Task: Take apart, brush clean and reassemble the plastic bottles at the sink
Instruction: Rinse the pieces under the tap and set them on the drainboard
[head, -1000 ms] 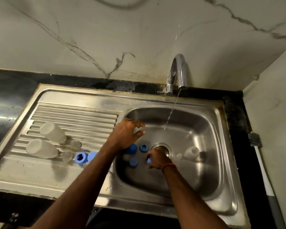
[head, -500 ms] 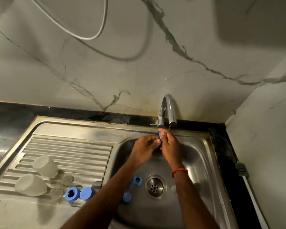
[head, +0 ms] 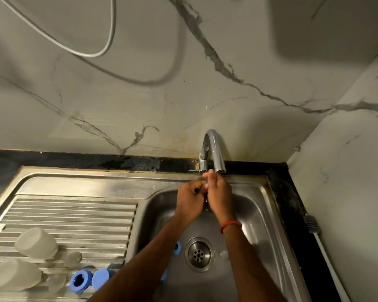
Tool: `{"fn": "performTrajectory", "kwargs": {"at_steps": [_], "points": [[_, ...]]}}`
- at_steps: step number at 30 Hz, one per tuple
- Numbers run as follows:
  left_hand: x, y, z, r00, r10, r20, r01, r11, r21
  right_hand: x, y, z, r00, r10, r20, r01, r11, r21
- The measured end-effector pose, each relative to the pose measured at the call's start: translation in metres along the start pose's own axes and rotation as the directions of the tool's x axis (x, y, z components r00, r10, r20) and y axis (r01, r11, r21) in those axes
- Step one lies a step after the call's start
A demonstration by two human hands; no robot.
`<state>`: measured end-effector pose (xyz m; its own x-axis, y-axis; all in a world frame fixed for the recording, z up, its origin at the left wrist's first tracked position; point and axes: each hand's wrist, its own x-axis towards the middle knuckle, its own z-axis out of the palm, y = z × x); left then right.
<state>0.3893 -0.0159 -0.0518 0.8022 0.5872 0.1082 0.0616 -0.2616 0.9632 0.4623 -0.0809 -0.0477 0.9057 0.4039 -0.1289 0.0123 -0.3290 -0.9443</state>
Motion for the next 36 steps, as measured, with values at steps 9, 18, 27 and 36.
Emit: {"fn": "performTrajectory", "kwargs": {"at_steps": [9, 18, 27, 36], "points": [[-0.002, -0.009, 0.007, 0.993, 0.118, 0.021, -0.119, 0.992, 0.042, 0.008, -0.005, -0.004, 0.917, 0.383, 0.11, -0.389, 0.8, 0.457], [0.008, 0.018, 0.005, 0.882, -0.466, 0.072, 0.445, 0.772, -0.454, -0.002, 0.029, -0.003, 0.874, -0.482, 0.069, 0.487, 0.86, -0.155], [0.005, 0.008, 0.018, 0.768, -0.629, 0.123, 0.582, 0.605, -0.543, 0.009, -0.001, -0.018, 0.958, 0.285, 0.044, -0.288, 0.953, 0.099], [0.002, 0.02, 0.023, 0.694, -0.66, 0.288, 0.559, 0.24, -0.794, -0.005, 0.021, -0.046, 0.935, -0.335, 0.119, 0.355, 0.877, -0.323]]}}
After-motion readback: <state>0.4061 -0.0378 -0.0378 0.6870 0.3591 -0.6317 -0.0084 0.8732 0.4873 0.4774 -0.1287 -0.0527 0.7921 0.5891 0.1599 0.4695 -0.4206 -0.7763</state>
